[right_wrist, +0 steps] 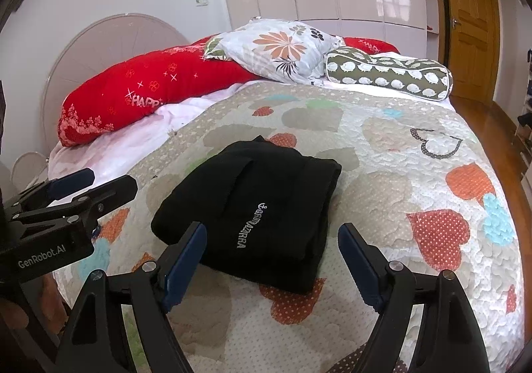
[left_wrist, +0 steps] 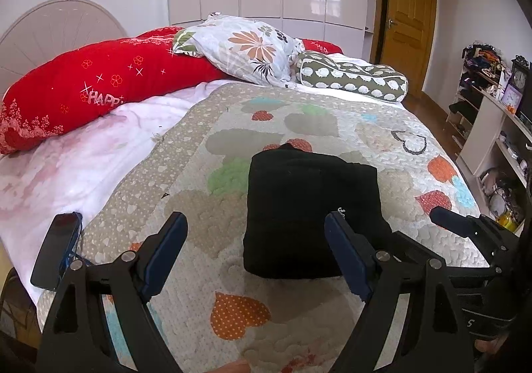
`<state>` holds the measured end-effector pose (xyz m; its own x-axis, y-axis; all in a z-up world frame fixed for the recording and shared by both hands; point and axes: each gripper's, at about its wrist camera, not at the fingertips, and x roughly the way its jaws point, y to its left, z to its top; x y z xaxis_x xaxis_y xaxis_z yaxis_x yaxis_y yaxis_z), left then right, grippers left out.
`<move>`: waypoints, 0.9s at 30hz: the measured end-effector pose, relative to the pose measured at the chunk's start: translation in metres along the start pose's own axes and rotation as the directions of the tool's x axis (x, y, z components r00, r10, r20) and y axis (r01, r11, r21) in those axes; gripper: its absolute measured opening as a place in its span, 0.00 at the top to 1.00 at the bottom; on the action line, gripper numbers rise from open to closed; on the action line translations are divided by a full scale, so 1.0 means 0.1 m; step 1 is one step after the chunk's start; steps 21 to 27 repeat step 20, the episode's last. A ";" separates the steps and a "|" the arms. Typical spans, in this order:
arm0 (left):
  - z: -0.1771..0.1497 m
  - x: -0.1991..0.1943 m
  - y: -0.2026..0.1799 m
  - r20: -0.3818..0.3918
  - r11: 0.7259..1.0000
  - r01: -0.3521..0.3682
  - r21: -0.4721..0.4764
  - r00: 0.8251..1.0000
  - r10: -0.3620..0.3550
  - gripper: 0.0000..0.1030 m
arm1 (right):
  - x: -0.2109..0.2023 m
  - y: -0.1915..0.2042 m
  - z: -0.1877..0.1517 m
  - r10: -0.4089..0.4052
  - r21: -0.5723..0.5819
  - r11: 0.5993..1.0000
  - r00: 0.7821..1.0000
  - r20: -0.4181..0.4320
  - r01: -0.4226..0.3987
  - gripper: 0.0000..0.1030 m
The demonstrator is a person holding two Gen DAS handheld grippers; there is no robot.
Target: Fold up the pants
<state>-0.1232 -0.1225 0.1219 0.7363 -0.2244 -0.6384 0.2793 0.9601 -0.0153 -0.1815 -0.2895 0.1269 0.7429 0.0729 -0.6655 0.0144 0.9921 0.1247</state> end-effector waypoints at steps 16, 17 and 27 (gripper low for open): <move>-0.07 -0.12 -0.07 0.022 1.000 0.014 0.014 1.000 -0.014 0.17 | -0.09 -0.02 -0.07 0.003 0.002 1.000 1.000 -0.008 -0.003 0.20; -0.08 -0.12 -0.08 0.020 1.000 0.017 0.015 1.000 -0.017 0.17 | -0.09 -0.02 -0.08 0.003 0.001 1.000 1.000 -0.009 -0.003 0.20; -0.12 -0.14 -0.08 0.017 1.000 0.026 0.015 0.999 -0.027 0.17 | -0.12 -0.03 -0.10 0.002 0.003 1.000 1.000 -0.008 -0.002 0.20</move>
